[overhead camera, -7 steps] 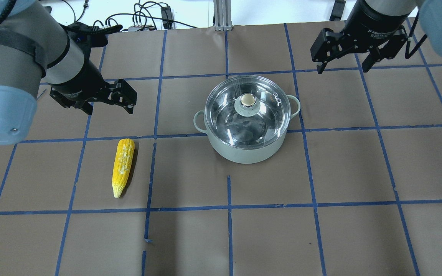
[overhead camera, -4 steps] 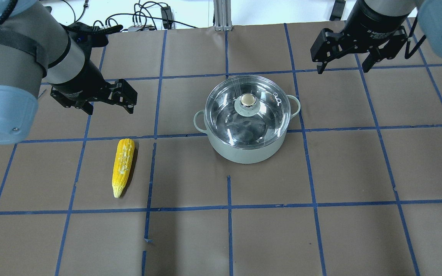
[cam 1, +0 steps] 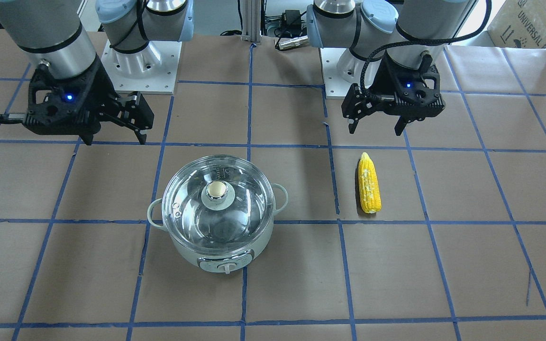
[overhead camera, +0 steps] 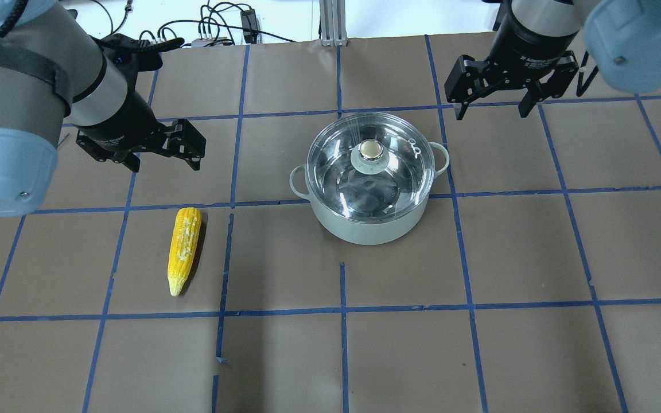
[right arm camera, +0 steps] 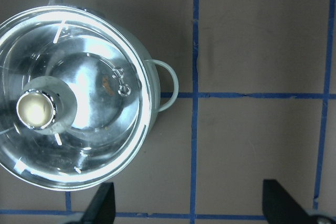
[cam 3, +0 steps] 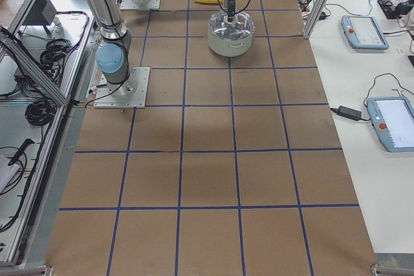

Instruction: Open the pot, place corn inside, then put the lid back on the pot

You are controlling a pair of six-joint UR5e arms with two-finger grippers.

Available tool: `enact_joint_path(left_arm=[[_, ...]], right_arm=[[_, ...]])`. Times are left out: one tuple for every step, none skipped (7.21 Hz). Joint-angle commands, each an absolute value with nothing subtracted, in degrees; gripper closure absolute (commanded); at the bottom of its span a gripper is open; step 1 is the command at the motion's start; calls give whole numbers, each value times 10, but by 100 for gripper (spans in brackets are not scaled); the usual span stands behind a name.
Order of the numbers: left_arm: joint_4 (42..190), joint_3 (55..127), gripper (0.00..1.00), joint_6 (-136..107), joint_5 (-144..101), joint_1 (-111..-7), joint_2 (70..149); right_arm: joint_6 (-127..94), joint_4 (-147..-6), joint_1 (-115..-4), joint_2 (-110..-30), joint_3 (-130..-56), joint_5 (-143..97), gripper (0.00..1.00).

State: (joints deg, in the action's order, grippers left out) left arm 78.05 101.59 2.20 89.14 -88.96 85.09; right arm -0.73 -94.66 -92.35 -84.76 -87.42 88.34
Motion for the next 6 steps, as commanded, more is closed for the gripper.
enact_joint_path(left_arm=[[780, 1015, 0, 22, 891, -889, 852], [780, 1015, 0, 22, 891, -889, 852], [780, 1015, 0, 22, 891, -889, 852], [780, 1016, 0, 22, 891, -889, 848], [780, 1014, 0, 22, 891, -889, 852], [780, 1015, 0, 22, 891, -889, 850]], right_arm=[[-42, -1020, -986, -790, -871, 886, 0], [-66, -1046, -1004, -771, -871, 887, 0], [-78, -1055, -1006, -764, -871, 886, 0], [-90, -1059, -1007, -759, -871, 884, 0], [-106, -1066, -1008, -755, -874, 884, 0], [-126, -1082, -1019, -742, -873, 886, 0]])
